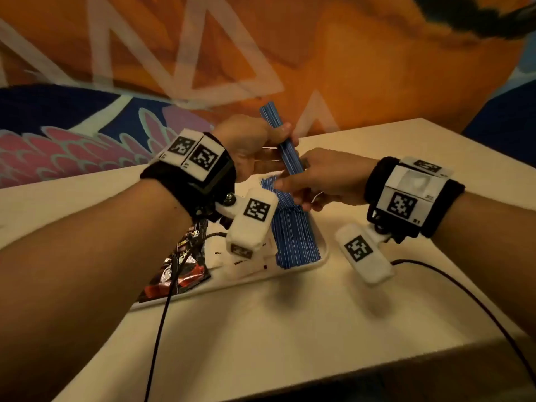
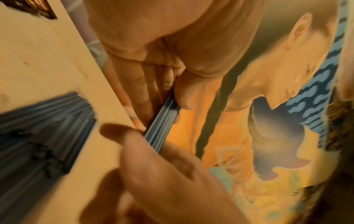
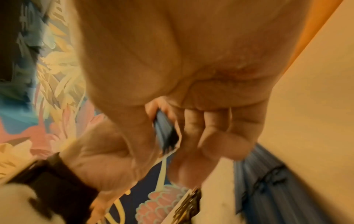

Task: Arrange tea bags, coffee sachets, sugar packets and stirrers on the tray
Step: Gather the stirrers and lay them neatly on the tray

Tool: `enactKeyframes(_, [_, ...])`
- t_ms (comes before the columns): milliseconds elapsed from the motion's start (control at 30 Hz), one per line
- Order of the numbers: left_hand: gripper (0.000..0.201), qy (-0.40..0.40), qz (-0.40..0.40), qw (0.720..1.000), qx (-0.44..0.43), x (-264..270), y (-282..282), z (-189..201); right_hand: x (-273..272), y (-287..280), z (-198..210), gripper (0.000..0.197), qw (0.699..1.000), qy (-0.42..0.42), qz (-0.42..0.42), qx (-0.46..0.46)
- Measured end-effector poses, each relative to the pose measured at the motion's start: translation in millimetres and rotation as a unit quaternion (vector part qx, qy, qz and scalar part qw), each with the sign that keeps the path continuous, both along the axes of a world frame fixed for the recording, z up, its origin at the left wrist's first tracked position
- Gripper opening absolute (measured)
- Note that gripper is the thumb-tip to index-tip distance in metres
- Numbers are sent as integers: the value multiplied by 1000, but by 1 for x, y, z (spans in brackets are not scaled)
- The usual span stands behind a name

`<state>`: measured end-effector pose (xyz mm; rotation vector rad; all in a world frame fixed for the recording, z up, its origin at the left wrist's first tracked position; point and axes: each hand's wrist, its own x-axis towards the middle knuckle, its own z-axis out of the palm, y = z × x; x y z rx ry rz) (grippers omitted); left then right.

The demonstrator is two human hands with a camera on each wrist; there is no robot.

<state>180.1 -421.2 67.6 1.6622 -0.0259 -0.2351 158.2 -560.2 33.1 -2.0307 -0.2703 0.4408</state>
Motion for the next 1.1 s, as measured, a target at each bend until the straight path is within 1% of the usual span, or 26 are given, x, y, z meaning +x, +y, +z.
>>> enactKeyframes(67, [8, 30, 20, 998, 55, 3, -3, -9, -1, -19, 1, 32, 998, 14, 11, -57])
enactKeyframes(133, [8, 73, 11, 987, 142, 4, -5, -26, 0, -37, -1, 31, 995, 6, -12, -96])
enactKeyframes(200, [8, 112, -11, 971, 213, 1, -11, -42, 1, -48, -7, 29, 991, -2, -32, -129])
enactKeyframes(300, [9, 157, -22, 952, 262, -1, -23, -55, 2, -54, -22, 28, 986, 22, -34, -163])
enactKeyframes(367, [9, 182, -33, 941, 282, -1, -29, -59, 2, -54, -31, 27, 982, 35, -33, -181])
enactKeyframes(467, [7, 193, -41, 931, 307, -2, -36, -62, 3, -52, -40, 26, 979, 47, -27, -195])
enactKeyframes(633, [23, 195, -48, 923, 327, -2, -38, -65, 5, -51, -45, 20, 976, 45, -19, -213])
enactKeyframes(733, [27, 199, -51, 918, 338, -2, -38, -64, 8, -50, -46, 19, 975, 40, -21, -217])
enactKeyframes(867, [26, 207, -59, 910, 353, -1, -35, -63, 10, -46, -49, 19, 974, 36, -17, -224])
enactKeyframes(933, [31, 208, -61, 903, 371, 1, -32, -64, 11, -44, -50, 19, 972, 30, -13, -232])
enactKeyframes(1100, [35, 187, -65, 891, 408, 4, -23, -67, 12, -37, -51, 21, 967, -1, -6, -256])
